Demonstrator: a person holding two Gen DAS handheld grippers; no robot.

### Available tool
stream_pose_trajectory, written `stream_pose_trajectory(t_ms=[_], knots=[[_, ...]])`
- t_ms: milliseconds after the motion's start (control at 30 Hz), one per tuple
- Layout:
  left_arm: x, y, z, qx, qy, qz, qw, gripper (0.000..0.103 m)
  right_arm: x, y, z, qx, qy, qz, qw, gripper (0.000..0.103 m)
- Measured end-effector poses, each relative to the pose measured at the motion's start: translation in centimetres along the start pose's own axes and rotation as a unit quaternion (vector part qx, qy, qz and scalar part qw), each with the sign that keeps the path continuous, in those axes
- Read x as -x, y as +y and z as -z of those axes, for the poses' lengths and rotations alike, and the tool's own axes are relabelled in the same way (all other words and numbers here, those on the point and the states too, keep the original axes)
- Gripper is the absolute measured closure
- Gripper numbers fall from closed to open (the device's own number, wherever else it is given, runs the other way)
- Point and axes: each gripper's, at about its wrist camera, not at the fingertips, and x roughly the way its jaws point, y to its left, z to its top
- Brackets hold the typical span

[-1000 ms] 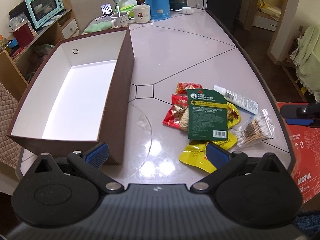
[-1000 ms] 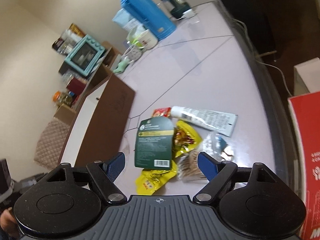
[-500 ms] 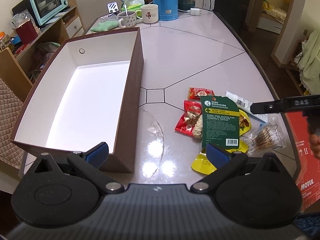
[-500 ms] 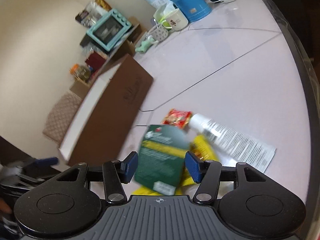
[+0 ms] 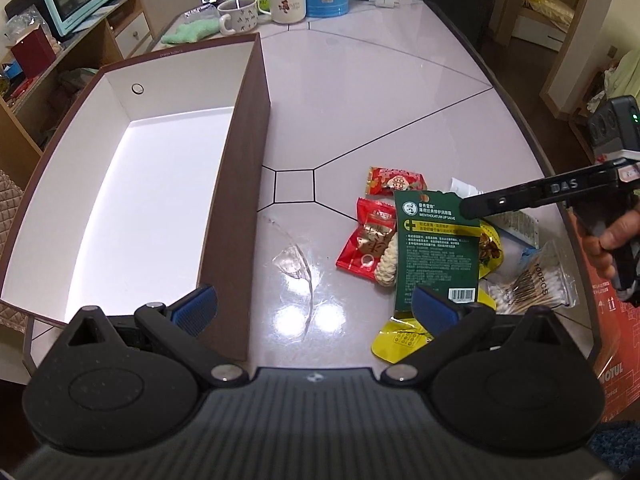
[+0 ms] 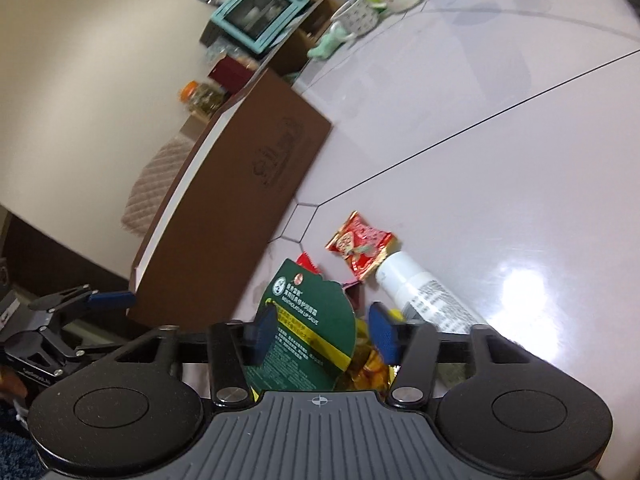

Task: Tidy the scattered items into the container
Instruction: 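Lower the right tool onto the green card packet and close it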

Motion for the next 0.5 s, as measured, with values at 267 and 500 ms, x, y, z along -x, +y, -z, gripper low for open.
stream_pose_trajectory(t_ms=[267, 500], knots=[[-0.4, 0.0, 0.1, 0.006, 0.009, -0.004, 0.9999, 0.001, -0.1, 1.2, 0.2, 0.024, 0.018, -0.057, 0.998, 0.102], [-0.1, 0.3, 0.8, 0.009, 0.009, -0.003, 0.9999, 0.001, -0.4, 3.7, 2.2, 0.025, 0.034, -0.080, 0.996, 0.101]])
